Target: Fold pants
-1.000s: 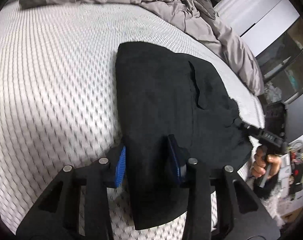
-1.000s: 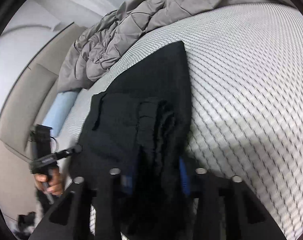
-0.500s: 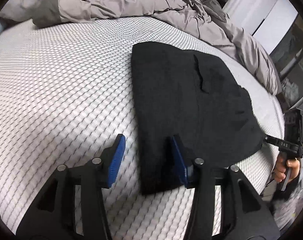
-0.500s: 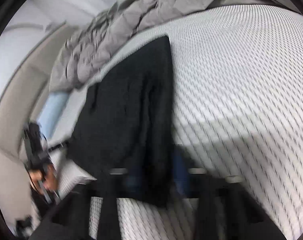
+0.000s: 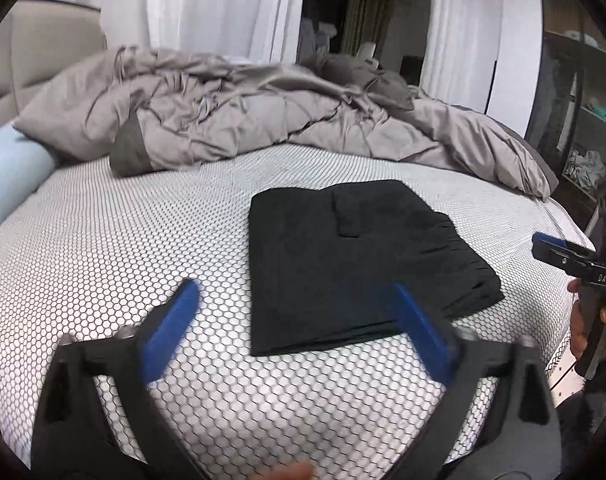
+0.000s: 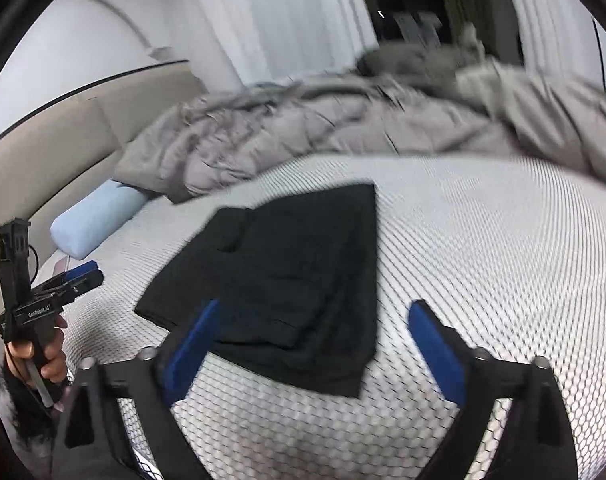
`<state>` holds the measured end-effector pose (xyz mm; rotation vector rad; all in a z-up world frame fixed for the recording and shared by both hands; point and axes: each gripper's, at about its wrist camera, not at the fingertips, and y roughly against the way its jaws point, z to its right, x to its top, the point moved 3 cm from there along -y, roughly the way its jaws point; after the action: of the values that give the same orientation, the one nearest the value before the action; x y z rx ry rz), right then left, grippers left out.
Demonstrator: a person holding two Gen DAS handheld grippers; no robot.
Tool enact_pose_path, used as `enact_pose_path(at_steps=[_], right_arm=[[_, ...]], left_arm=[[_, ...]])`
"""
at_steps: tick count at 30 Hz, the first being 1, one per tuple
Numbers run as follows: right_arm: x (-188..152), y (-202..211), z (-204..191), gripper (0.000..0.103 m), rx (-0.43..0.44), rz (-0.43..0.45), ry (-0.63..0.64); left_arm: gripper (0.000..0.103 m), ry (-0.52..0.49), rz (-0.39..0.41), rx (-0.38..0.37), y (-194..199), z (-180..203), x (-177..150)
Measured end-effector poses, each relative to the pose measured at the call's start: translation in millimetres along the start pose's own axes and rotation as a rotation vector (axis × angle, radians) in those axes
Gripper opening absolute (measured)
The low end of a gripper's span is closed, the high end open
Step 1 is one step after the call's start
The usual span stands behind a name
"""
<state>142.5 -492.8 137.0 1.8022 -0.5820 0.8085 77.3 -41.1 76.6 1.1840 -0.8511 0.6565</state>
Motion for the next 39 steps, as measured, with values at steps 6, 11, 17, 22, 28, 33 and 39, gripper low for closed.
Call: enact_pose_path(at_steps=[6,11,17,22,28,33,39], right_arm=[[-17,15,-38,0.103,-0.012,0.079,0.09],[-23,21,-54,0.103,0.02,0.114,0.117],[-24,32,-49,0.103,0.041,0.156,0.089],[-26,30,-48,0.103,0.038,0.151,0.081],[-24,32,-48,0.103,0.042,0.164,0.075],[-25,33,-50,0.103,0.045,0.174,0.08],[-27,33,-50,0.103,0.04,0.174,0.085]], left_arm=[[0.102,0.013,0.044,-0.013,17,20,-15],[0.102,0.039,0.034,-0.028,3,21,-13],[0.102,0.014,0.051,-0.004,-2,22,-11],[0.102,0.011,0.053,-0.003,-2,24,-11],[0.102,0.006,0.055,-0.005,-5,19,-9],[0.102,0.011,0.058,0.001,-4,20,-9],[0.102,0.025,0.064,0.008,-4,21,-8]])
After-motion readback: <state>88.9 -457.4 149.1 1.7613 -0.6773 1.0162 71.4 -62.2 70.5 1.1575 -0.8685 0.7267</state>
